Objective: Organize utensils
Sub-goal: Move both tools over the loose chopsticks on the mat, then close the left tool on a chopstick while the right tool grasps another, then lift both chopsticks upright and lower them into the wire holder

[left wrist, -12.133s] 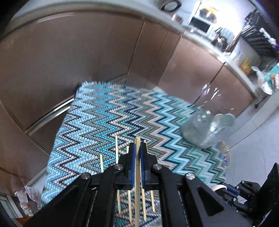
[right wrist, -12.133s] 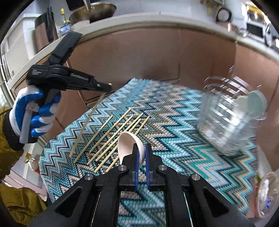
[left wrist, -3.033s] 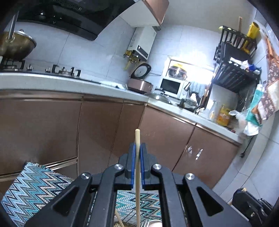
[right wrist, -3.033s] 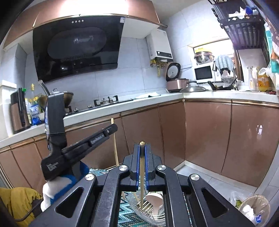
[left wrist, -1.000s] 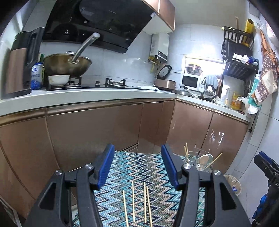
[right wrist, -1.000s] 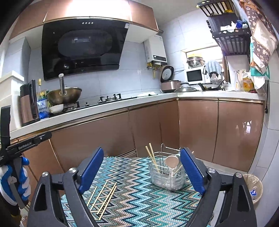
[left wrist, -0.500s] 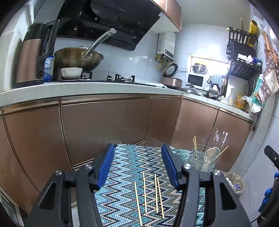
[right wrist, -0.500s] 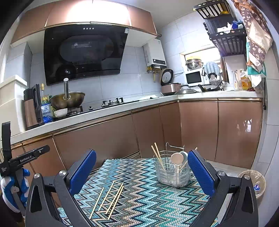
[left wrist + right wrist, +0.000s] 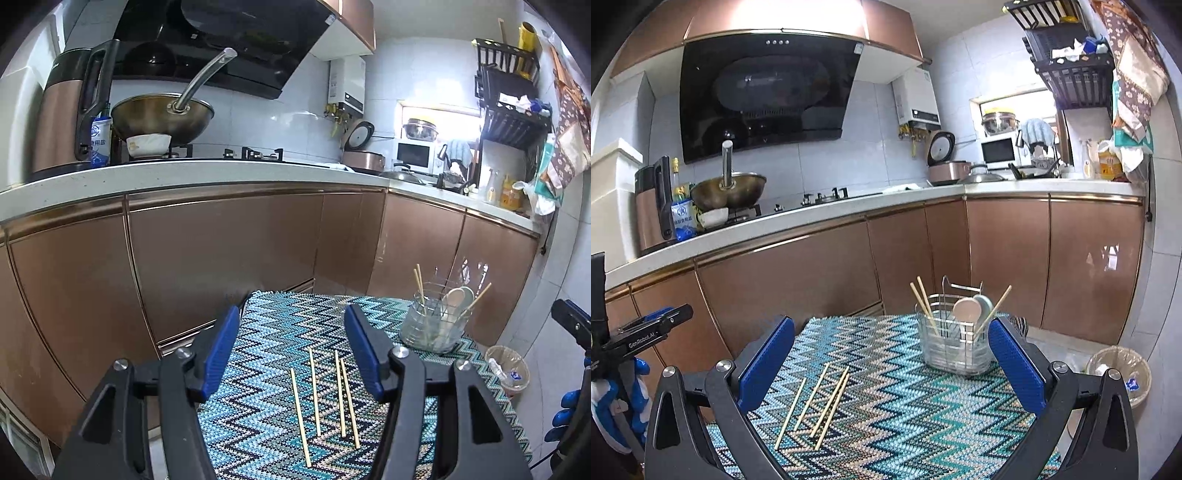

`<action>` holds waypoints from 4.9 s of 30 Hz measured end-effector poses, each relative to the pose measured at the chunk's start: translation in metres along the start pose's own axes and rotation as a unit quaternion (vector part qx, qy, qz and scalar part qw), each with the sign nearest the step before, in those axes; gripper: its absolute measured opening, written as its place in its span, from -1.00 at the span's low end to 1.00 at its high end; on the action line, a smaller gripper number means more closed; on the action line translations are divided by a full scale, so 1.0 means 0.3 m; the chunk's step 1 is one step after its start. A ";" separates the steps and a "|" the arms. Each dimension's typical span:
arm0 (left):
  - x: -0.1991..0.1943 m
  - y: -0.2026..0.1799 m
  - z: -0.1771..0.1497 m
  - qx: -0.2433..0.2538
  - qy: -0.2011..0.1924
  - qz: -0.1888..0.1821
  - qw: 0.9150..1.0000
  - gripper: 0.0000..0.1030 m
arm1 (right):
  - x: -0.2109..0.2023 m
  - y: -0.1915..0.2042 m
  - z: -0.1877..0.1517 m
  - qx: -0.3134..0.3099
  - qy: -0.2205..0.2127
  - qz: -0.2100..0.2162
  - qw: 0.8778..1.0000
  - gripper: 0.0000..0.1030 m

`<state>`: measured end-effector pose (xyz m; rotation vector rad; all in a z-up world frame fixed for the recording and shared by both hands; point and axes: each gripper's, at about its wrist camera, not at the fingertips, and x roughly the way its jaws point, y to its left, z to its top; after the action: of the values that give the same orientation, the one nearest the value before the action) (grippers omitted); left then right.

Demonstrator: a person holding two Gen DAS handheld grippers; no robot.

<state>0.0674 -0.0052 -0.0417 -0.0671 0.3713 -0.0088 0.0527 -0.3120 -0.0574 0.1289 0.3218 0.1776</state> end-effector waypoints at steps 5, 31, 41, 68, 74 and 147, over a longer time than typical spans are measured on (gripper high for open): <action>0.016 -0.001 -0.014 0.006 0.000 -0.003 1.000 0.11 | 0.029 0.017 -0.019 -0.006 0.020 -0.004 1.000 0.99; 0.413 0.137 -0.144 -0.050 0.162 -0.026 0.985 0.11 | 0.436 0.092 -0.190 -0.022 0.216 0.052 0.975 0.80; 0.740 0.100 -0.153 -0.069 0.297 -0.104 0.947 0.10 | 0.793 0.154 -0.278 0.011 0.371 0.121 0.921 -0.21; 1.108 0.032 -0.295 -0.060 0.427 -0.102 0.897 -0.43 | 1.168 0.249 -0.404 -0.016 0.468 0.127 0.874 -0.73; 1.133 0.028 -0.312 -0.058 0.439 -0.098 0.891 -0.52 | 1.210 0.261 -0.406 -0.029 0.474 0.120 0.872 -0.77; 0.329 -0.053 -0.015 -0.068 0.190 -0.097 0.974 -0.92 | 0.221 0.150 -0.077 -0.032 0.153 0.144 0.977 -0.89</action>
<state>0.1580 -0.0234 -0.0806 -0.2403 0.7480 -0.1920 0.1001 -0.2529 -0.0923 0.0826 0.6047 0.4971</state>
